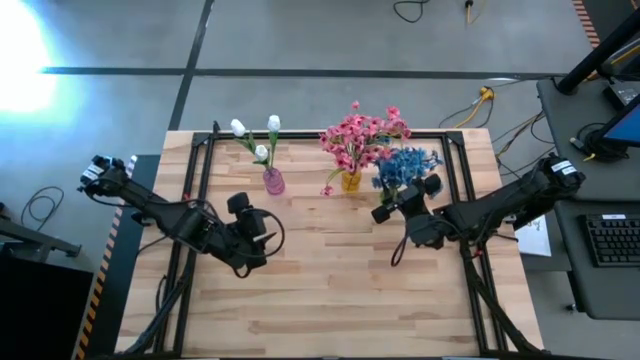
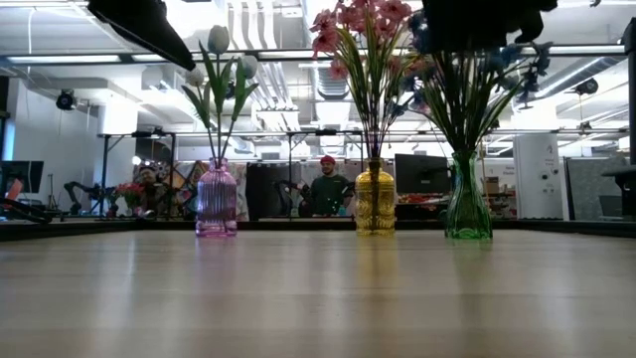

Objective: Sort flowers into vase by color
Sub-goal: Put the blue flowers into the green vase

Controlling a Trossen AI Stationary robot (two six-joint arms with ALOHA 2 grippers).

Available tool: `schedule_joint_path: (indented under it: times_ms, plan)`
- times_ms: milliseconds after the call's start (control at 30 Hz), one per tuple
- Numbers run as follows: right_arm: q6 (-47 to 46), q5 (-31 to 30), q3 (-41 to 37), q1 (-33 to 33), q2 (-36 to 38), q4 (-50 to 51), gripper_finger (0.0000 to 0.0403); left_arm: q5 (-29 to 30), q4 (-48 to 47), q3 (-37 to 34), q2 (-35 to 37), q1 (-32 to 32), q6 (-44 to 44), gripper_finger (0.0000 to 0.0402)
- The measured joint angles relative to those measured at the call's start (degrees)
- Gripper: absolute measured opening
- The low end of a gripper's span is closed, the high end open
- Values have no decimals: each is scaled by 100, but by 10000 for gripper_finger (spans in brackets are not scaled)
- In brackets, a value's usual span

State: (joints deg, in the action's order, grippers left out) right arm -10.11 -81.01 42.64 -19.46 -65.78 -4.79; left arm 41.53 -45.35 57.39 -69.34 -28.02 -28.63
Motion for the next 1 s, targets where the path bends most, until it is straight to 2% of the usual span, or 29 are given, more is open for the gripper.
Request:
schedule_joint_path:
  times_ms: [200,367,633,1000]
  plan:
    - [-114,5,27,-15,0,124,229,188,-118,0,48,-180,-249,222]
    - [-994,75,15,-18,22,961,257,193,-141,-2,42,-183,-259,222]
    - [-2370,678,8,37,46,2406,293,190,-228,-4,39,-183,-388,222]
    - [-2488,1272,344,-203,87,2902,294,141,-247,-4,35,-183,-495,222]
